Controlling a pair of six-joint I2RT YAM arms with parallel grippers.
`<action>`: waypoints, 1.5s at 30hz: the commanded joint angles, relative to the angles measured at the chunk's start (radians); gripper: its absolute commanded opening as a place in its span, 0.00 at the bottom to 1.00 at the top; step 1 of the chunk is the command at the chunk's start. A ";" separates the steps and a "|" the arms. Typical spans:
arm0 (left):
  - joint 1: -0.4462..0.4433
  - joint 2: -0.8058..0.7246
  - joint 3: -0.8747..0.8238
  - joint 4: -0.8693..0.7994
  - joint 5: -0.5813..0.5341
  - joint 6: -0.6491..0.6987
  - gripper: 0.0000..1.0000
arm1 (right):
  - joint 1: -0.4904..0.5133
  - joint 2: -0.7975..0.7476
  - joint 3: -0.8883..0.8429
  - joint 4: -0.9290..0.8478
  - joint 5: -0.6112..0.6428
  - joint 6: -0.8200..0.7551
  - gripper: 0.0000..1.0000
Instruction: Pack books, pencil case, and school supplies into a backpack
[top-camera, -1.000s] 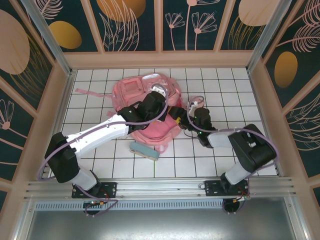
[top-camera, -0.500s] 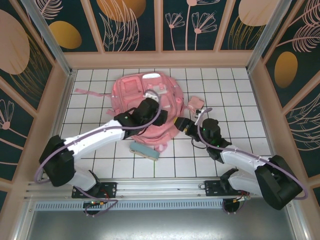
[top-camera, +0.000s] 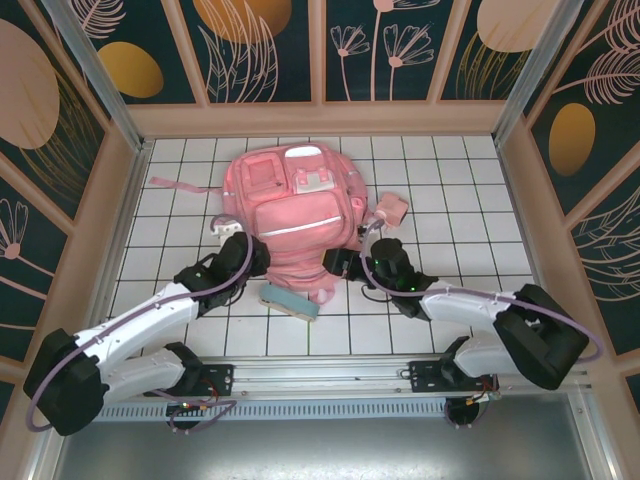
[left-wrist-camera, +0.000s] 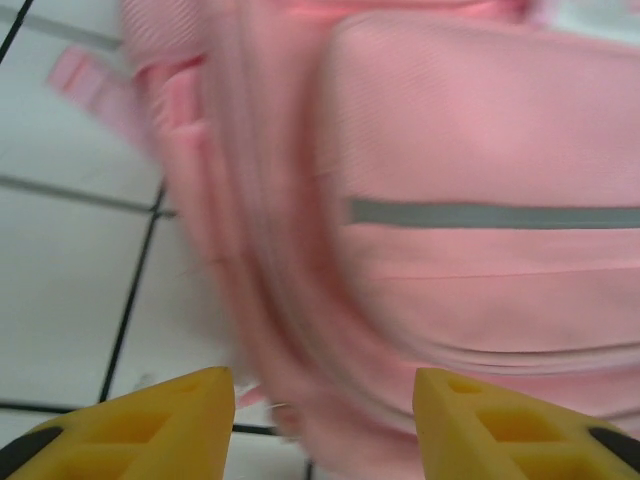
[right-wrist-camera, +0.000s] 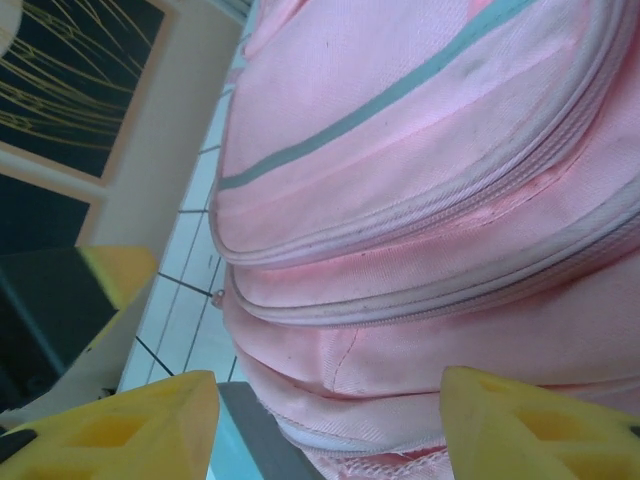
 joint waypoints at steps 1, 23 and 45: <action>0.055 0.024 -0.070 0.031 0.054 -0.115 0.51 | 0.028 0.068 0.039 -0.006 0.012 -0.016 0.60; 0.137 0.396 0.111 0.473 0.362 0.005 0.58 | -0.197 0.363 0.298 -0.095 -0.061 -0.169 0.56; 0.336 0.367 0.053 0.490 0.474 0.036 0.55 | 0.164 0.271 0.287 -0.126 0.276 -0.150 0.55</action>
